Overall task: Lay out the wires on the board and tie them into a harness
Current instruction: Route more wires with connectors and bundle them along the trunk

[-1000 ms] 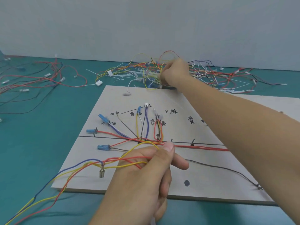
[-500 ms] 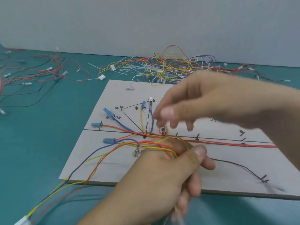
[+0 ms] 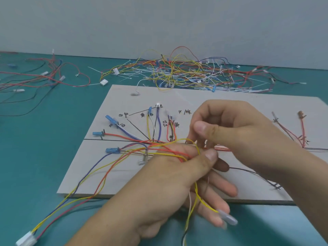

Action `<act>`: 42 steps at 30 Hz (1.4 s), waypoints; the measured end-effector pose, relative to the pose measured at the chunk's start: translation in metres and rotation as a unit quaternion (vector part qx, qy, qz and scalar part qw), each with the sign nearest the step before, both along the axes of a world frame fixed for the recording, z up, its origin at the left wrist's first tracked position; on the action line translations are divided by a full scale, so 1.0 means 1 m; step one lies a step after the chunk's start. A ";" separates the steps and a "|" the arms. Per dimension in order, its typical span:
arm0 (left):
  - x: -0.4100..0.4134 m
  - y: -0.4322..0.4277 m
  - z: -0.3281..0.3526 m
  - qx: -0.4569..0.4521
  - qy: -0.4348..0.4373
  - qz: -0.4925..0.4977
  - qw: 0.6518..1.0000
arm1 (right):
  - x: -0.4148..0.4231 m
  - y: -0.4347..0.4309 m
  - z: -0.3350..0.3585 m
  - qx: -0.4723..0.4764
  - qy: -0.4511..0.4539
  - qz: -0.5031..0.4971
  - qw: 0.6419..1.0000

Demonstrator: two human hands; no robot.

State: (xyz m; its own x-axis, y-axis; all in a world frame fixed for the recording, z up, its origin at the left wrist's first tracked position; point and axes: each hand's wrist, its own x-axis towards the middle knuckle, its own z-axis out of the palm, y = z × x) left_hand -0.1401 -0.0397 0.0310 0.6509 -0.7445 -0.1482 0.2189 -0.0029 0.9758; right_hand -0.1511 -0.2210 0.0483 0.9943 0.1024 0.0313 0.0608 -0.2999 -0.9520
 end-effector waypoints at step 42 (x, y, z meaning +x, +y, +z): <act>0.056 0.013 0.022 -0.131 -0.079 0.301 0.941 | -0.073 0.100 -0.014 -0.009 0.143 -0.010 0.990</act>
